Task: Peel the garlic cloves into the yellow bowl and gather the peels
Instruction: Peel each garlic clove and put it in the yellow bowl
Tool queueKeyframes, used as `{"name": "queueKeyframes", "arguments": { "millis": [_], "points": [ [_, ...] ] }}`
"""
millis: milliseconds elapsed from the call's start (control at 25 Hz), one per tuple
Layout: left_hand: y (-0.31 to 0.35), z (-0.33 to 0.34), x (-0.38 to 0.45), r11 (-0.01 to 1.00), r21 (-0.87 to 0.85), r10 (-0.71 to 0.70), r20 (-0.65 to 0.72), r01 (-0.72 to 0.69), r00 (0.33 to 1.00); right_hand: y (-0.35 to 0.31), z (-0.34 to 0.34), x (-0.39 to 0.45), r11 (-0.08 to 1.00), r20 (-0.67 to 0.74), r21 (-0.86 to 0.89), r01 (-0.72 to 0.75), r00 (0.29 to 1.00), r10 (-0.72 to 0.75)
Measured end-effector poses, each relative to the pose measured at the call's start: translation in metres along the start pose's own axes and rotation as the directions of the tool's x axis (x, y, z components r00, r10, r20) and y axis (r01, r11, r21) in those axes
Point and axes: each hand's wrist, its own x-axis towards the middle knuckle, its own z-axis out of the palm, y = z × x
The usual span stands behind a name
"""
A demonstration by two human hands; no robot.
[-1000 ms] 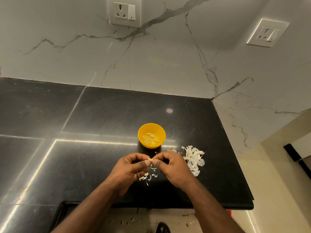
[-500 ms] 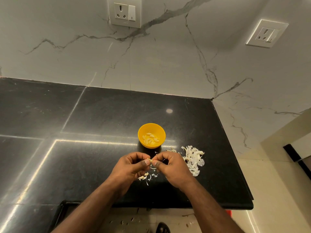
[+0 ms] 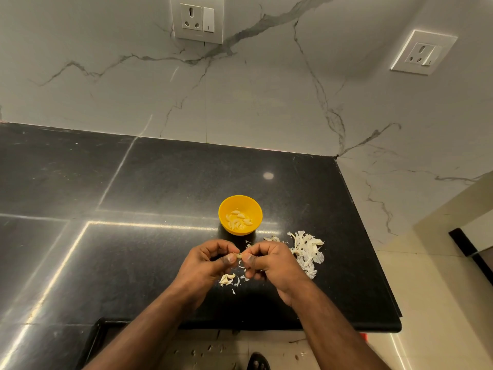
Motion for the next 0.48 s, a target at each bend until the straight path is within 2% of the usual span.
{"name": "queueKeyframes", "arguments": {
  "millis": [160, 320, 480],
  "points": [
    [0.0017, 0.0009, -0.0002, 0.992, -0.125, -0.022, -0.023, 0.019, 0.999, 0.0023, 0.0027, -0.0011, 0.998, -0.023, 0.056, 0.019, 1.0, -0.018],
    [0.0049, 0.0022, -0.0004, 0.963, -0.264, -0.061, -0.036, 0.049, 0.998, 0.002, 0.0037, -0.0007, 0.983, -0.058, -0.083, 0.165, 0.984, -0.17],
    [0.0058, 0.0008, -0.0018, 0.953, -0.294, -0.093, -0.036, 0.078, 0.995, 0.0018, 0.0034, -0.0011, 0.96, -0.031, -0.171, 0.223, 0.972, -0.232]
  ]
}}
